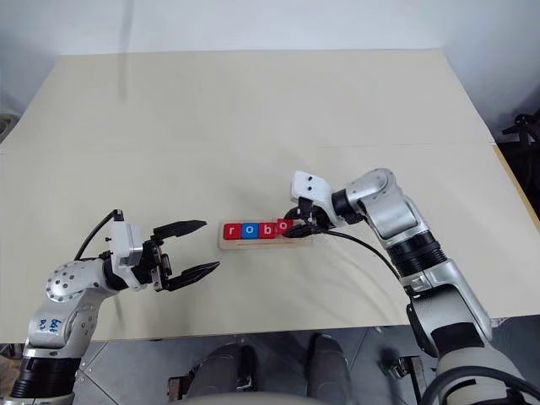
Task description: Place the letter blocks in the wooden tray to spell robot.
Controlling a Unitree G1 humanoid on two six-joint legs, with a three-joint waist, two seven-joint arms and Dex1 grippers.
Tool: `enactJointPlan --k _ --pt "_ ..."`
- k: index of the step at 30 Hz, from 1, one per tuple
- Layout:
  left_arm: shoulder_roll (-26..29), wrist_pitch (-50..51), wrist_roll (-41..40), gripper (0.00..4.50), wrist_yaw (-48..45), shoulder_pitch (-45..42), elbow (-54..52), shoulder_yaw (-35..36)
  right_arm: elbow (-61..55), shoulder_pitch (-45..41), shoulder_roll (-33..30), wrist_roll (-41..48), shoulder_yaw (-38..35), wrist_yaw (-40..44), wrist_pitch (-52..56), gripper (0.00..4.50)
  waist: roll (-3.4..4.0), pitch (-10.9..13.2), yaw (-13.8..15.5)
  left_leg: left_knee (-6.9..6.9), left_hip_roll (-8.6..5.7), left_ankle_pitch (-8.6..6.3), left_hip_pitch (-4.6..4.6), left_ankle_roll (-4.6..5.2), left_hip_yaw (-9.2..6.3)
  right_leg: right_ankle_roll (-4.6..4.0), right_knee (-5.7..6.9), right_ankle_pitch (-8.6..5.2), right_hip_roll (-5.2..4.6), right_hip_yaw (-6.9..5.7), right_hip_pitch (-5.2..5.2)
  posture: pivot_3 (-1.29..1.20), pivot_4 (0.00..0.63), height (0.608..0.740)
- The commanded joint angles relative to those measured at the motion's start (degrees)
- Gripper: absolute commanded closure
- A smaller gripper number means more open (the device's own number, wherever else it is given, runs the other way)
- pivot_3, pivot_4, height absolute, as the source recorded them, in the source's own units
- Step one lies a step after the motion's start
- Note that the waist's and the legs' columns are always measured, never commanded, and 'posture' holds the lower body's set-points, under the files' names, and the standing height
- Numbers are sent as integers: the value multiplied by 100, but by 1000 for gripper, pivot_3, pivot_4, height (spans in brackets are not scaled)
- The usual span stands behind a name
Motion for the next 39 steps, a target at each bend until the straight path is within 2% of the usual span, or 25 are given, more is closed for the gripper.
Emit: enactJointPlan --k 1,3,4,9,14,21,23,27,32,36,39 --pt "-7 -102 -96 0 47 20 -249 88 -219 -67 -42 66 -64 3 -4 982 0 0 3 0 0 0 0 0 0 0 0 0 0 0 0 0 150 740" --pt "5 -108 -104 0 46 23 -239 96 -254 -65 -104 95 -129 15 -19 242 0 0 0 0 0 0 0 0 0 0 0 0 0 0 0 0 150 740" --pt "11 -111 -107 0 42 23 -232 100 -276 -68 -133 116 -165 22 -14 39 0 0 0 0 0 0 0 0 0 0 0 0 0 0 0 0 150 740" --pt "8 -126 -102 0 32 -13 -182 89 -425 -9 -373 233 -344 73 -31 39 0 0 3 0 0 0 0 0 0 0 -1 0 0 0 0 0 150 740" --pt "-18 -148 -94 0 26 -54 -137 56 -705 399 -789 526 -831 29 -18 39 0 0 18 0 -1 0 -1 0 0 0 -2 0 0 0 1 0 150 740" --pt "-81 -165 -87 0 -62 -193 92 -51 -1410 1922 -1334 988 -2293 -903 190 39 -1 0 58 -1 -1 -1 -1 1 1 0 -9 0 0 -1 4 0 150 740" --pt "-142 -146 -62 0 -69 -330 215 -123 -1758 2692 -1389 1051 -2901 -1234 -170 39 0 0 87 -2 -1 -1 0 1 1 0 -10 0 0 -2 4 0 150 740" --pt "-231 -116 -30 0 -95 -645 481 -239 -2188 4304 -976 1274 -4201 -1880 -1289 39 -1 -1 198 -2 -2 -1 1 1 4 1 -14 0 0 -1 7 0 150 740" --pt "-328 -106 -6 0 -86 -952 678 -338 -2621 5719 -216 1326 -4810 -2708 -1894 39 -1 -2 181 -3 -3 0 11 1 2 2 -14 3 0 1 16 0 150 740" --pt "-328 -108 -10 0 -156 -1018 711 -389 -2695 5924 258 1390 -4879 -3272 -2165 39 5 -6 91 -4 -3 0 19 1 9 1 -7 3 1 13 15 0 150 740" --pt "-310 -95 -15 0 -163 -1055 719 -396 -2678 5622 339 1518 -4775 -3588 -2036 39 8 -8 67 -6 -3 0 21 1 8 0 -3 2 1 14 14 0 150 740"
